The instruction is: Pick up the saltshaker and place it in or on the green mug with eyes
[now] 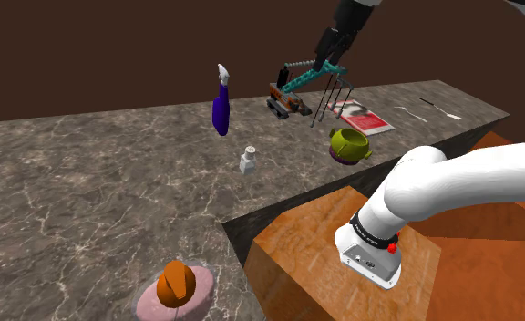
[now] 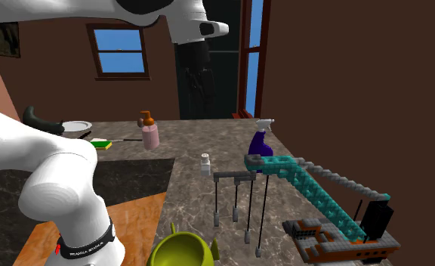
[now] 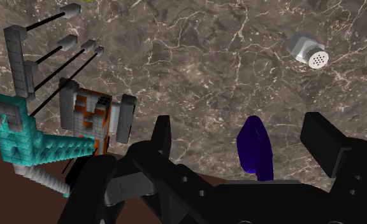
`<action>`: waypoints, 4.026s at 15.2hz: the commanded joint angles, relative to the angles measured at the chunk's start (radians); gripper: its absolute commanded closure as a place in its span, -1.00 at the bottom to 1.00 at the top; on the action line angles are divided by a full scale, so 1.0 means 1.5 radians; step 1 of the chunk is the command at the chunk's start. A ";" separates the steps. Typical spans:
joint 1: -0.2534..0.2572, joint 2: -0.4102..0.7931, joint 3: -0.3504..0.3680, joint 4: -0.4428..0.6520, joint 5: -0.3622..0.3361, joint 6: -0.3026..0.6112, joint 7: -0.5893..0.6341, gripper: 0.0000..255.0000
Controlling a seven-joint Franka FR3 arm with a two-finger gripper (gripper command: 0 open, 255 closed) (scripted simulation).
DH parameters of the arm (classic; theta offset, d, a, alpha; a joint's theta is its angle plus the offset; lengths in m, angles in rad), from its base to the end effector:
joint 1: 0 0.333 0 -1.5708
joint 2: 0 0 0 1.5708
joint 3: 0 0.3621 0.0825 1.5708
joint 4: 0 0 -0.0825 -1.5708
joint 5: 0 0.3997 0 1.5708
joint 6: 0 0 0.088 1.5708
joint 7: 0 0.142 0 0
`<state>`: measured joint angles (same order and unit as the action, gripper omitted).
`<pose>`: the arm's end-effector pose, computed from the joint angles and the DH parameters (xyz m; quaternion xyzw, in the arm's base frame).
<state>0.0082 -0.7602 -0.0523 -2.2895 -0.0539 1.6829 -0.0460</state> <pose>0.3144 -0.0269 0.6239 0.9970 0.0077 0.0760 0.0119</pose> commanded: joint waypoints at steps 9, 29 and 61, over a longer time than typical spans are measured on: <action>0.024 0.053 0.071 -0.093 0.043 0.108 0.094 -1.00; 0.068 0.300 0.199 -0.175 0.101 0.377 0.254 -1.00; 0.069 0.247 0.188 -0.112 0.103 0.262 0.250 1.00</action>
<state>0.1118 -0.3874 0.2297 -2.4714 0.1015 2.0932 0.3259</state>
